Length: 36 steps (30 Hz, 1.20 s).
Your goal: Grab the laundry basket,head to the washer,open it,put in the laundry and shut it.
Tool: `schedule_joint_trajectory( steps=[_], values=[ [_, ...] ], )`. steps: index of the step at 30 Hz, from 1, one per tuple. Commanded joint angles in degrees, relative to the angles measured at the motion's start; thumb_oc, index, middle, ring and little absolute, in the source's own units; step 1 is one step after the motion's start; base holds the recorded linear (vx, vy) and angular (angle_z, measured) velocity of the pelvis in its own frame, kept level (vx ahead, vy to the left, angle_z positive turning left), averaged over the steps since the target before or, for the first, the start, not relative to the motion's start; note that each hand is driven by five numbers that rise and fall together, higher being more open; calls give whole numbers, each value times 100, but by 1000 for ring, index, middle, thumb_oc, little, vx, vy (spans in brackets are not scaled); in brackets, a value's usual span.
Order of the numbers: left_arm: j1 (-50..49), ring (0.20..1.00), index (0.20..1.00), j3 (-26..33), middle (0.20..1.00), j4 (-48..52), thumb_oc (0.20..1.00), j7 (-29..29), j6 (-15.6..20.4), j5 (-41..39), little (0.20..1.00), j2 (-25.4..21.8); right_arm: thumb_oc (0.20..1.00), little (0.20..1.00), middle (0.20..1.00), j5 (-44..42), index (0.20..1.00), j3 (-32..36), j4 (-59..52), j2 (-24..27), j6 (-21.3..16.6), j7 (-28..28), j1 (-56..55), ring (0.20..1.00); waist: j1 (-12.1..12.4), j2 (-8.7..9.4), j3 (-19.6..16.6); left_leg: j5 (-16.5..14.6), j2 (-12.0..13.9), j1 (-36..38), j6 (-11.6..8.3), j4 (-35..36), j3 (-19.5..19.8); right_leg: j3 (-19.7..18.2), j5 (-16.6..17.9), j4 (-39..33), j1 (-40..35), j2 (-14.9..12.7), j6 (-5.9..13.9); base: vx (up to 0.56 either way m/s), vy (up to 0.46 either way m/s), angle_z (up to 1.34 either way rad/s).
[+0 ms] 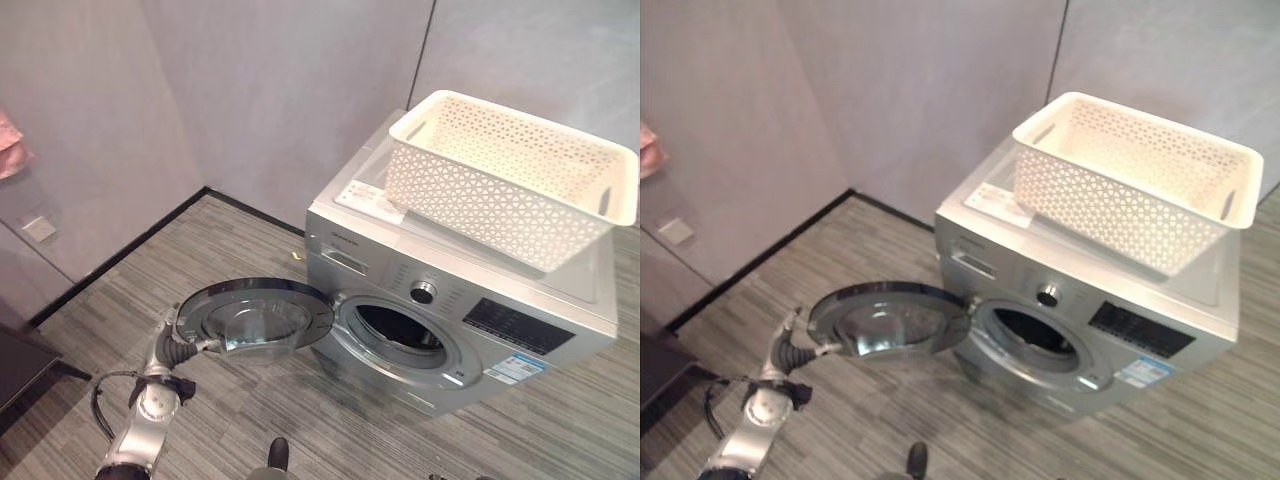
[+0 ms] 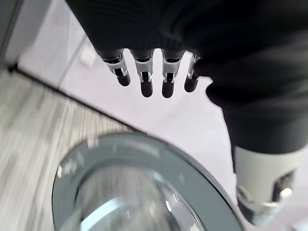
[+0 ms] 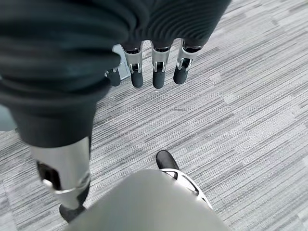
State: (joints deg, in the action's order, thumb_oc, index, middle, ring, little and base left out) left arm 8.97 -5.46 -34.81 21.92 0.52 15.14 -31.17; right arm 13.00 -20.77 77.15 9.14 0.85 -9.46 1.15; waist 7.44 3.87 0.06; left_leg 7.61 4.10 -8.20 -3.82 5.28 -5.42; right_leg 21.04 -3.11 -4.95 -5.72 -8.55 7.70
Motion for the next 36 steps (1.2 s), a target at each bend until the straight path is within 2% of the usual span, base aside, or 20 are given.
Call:
schedule_joint_trajectory(
  steps=[1, 4, 7, 8, 10, 12, 17, 18, 20, 27, 30, 36],
  values=[
    [1518, 1000, 1000, -183, 1000, -920, 1000, 852, -259, 638, 1000, -887, 1000, 1000, 1000, 167, 1000, -376, -146, 243, -173, -40, 388, 1000, -216, 67, 245, -502, -23, -89, 40, -89, 147, -176, 306, 520, 292, -398, 309, -96, 25, -4],
    [2812, 1000, 1000, -551, 1000, -1914, 1000, 910, -281, 157, 1000, -1490, 1000, 1000, 1000, 38, 1000, -518, -379, 361, -231, -180, 677, 1000, -361, 220, 539, -417, 60, -466, 67, -162, 70, -352, 408, 646, 761, -407, 319, -156, 19, -21],
    [3390, 1000, 1000, -824, 1000, -2385, 1000, 960, -245, 19, 1000, -1698, 1000, 1000, 1000, -75, 1000, -624, -619, 399, -313, -216, 794, 1000, -431, 335, 690, -378, 88, -642, 70, -199, 21, -410, 495, 653, 937, -421, 328, -128, 10, -26],
    [3967, 1000, 1000, -1079, 1000, -2844, 1000, 959, -187, -194, 1000, -1850, 1000, 1000, 1000, -152, 1000, -823, -860, 421, -402, -218, 892, 1000, -510, 437, 818, -361, 108, -822, 57, -245, -1, -445, 605, 619, 1088, -436, 349, -83, 12, -27],
    [4308, 1000, 1000, -1204, 1000, -3041, 1000, 946, -153, -353, 1000, -1918, 1000, 1000, 1000, -180, 1000, -930, -1030, 438, -439, -216, 940, 1000, -544, 492, 881, -354, 104, -919, 54, -275, -9, -469, 662, 609, 1181, -440, 361, -74, 11, -15],
    [5131, 1000, 1000, -1552, 1000, -3430, 1000, 858, -89, -705, 1000, -1976, 1000, 1000, 1000, -172, 1000, -1260, -1236, 405, -473, -173, 1094, 1000, -610, 650, 1057, -336, 120, -1235, 41, -393, -29, -497, 784, 571, 1417, -448, 396, -67, 1, 0],
    [5501, 1000, 1000, -1659, 1000, -3685, 1000, 746, -44, -984, 1000, -1959, 1000, 1000, 1000, -201, 1000, -1390, -1238, 326, -458, -157, 1186, 1000, -635, 728, 1124, -342, 124, -1382, 44, -466, -31, -507, 852, 561, 1529, -445, 408, 0, 0, 0],
    [5921, 1000, 1000, -1799, 1000, -4068, 1000, 595, -50, -1309, 1000, -1897, 1000, 1000, 1000, -267, 1000, -1591, -1212, 147, -413, -111, 1326, 1000, -684, 830, 1221, -349, 145, -1521, 57, -521, -72, -521, 1008, 525, 1657, -453, 459, 0, 0, 0],
    [6115, 1000, 1000, -1912, 1000, -4390, 1000, 368, -116, -1375, 1000, -1795, 1000, 1000, 1000, -302, 1000, -1781, -1289, 14, -413, -43, 1400, 1000, -737, 920, 1254, -314, 172, -1582, 52, -447, -109, -544, 1164, 462, 1733, -457, 500, -15, -10, -7],
    [6039, 1000, 1000, -2118, 1000, -4505, 1000, 78, -145, -1128, 1000, -1543, 1000, 1000, 1000, -134, 1000, -2023, -1017, -106, -282, 174, 1347, 1000, -755, 961, 1226, -249, 194, -1533, 29, -212, -172, -545, 1212, 438, 1786, -476, 509, 8, -13, 0],
    [5838, 1000, 1000, -2238, 1000, -4471, 1000, -50, -176, -937, 1000, -1386, 1000, 1000, 1000, -299, 1000, -1680, -524, -66, -146, 207, 1143, 1000, -770, 943, 1153, -283, 214, -1467, 34, -204, -203, -548, 1176, 439, 1768, -498, 508, 5, -4, -1],
    [5227, 1000, 1000, -2263, 1000, -4247, 1000, -343, -94, -794, 1000, -712, 1000, 1000, 1000, -666, 1000, -747, 548, 212, 78, 458, 122, 1000, -794, 835, 857, -355, 165, -1175, 55, -207, -193, -500, 975, 510, 1586, -550, 463, 51, -26, -7]
  ],
)
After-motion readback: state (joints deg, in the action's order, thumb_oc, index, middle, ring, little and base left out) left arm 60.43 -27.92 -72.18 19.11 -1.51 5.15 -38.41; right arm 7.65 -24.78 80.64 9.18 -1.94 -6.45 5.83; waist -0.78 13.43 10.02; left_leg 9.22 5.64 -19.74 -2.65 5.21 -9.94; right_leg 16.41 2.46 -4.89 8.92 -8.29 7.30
